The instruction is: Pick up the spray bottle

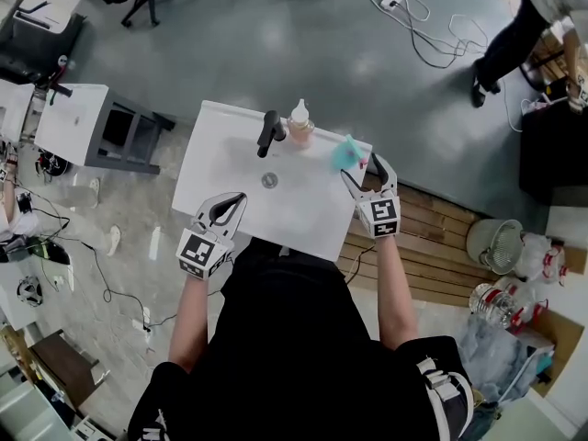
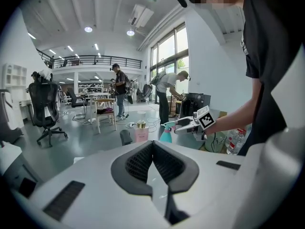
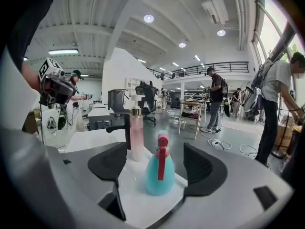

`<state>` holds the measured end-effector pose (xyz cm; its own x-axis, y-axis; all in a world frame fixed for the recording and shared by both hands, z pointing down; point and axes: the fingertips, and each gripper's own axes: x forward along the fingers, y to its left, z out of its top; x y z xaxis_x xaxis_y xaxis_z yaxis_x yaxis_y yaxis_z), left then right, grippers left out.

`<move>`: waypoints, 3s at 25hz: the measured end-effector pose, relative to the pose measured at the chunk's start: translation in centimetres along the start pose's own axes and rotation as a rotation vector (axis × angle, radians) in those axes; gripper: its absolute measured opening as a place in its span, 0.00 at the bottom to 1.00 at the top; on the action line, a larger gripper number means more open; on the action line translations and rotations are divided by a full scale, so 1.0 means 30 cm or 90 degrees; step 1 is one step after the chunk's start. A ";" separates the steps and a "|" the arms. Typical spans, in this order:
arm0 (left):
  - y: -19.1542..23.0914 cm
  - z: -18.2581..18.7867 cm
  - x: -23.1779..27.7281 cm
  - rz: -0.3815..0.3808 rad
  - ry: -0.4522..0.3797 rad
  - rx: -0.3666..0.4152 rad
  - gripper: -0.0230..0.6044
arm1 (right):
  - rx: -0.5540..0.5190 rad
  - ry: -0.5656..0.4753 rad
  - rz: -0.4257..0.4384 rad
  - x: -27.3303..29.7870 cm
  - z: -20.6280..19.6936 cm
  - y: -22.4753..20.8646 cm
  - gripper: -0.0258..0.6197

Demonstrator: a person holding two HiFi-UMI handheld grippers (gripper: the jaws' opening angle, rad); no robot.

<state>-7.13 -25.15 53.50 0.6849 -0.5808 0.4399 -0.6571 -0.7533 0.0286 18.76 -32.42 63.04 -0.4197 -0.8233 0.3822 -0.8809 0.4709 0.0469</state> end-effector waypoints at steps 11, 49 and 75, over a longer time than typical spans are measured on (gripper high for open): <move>0.063 -0.011 -0.025 0.008 0.011 -0.004 0.07 | 0.005 0.020 0.003 0.081 -0.010 0.005 0.64; 0.152 -0.015 -0.033 0.017 0.011 -0.013 0.07 | -0.010 0.034 -0.036 0.187 -0.031 -0.038 0.30; 0.092 -0.024 -0.089 0.015 -0.006 -0.013 0.07 | -0.024 0.025 -0.036 0.108 -0.003 -0.002 0.27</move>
<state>-10.98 -25.46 53.07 0.6725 -0.6006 0.4324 -0.6790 -0.7332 0.0375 17.48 -35.10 64.38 -0.3593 -0.8362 0.4142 -0.8942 0.4355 0.1035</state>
